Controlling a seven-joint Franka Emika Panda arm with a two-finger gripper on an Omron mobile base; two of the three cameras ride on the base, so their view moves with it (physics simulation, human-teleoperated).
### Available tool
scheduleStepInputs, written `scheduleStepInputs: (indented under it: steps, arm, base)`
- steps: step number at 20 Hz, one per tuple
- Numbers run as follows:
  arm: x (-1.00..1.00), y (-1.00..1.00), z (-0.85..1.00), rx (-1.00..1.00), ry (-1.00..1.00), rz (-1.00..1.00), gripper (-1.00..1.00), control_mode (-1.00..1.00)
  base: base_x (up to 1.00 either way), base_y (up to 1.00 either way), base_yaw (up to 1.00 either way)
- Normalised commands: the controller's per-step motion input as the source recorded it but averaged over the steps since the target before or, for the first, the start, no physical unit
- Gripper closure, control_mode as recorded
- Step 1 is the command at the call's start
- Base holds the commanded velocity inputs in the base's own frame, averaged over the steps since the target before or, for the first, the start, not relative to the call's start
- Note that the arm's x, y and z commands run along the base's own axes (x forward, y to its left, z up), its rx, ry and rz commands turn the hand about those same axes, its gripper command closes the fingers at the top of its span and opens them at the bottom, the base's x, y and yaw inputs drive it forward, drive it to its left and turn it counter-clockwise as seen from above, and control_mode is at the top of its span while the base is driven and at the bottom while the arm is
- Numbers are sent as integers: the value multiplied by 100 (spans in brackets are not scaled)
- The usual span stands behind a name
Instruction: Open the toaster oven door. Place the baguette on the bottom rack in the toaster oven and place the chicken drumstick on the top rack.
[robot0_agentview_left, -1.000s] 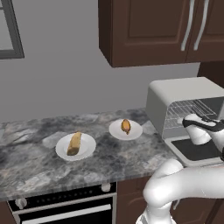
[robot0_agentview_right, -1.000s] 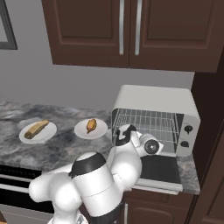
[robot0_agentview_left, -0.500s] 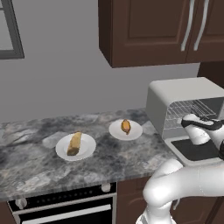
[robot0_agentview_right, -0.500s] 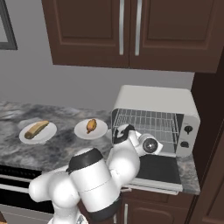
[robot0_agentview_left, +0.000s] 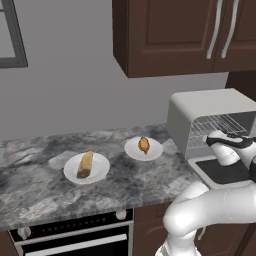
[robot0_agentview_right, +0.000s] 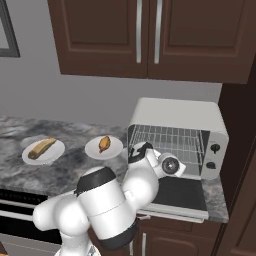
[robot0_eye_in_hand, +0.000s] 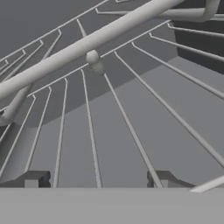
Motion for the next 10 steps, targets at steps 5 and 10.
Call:
scheduleStepInputs:
  steps: [5, 10]
  arm:
    - [-46, -32, -77, 0, 19, 30, 100, -100]
    - [-47, -33, -75, -2, 29, 28, 100, -100]
  base:
    - [0, 0, 0]
    - [0, 0, 0]
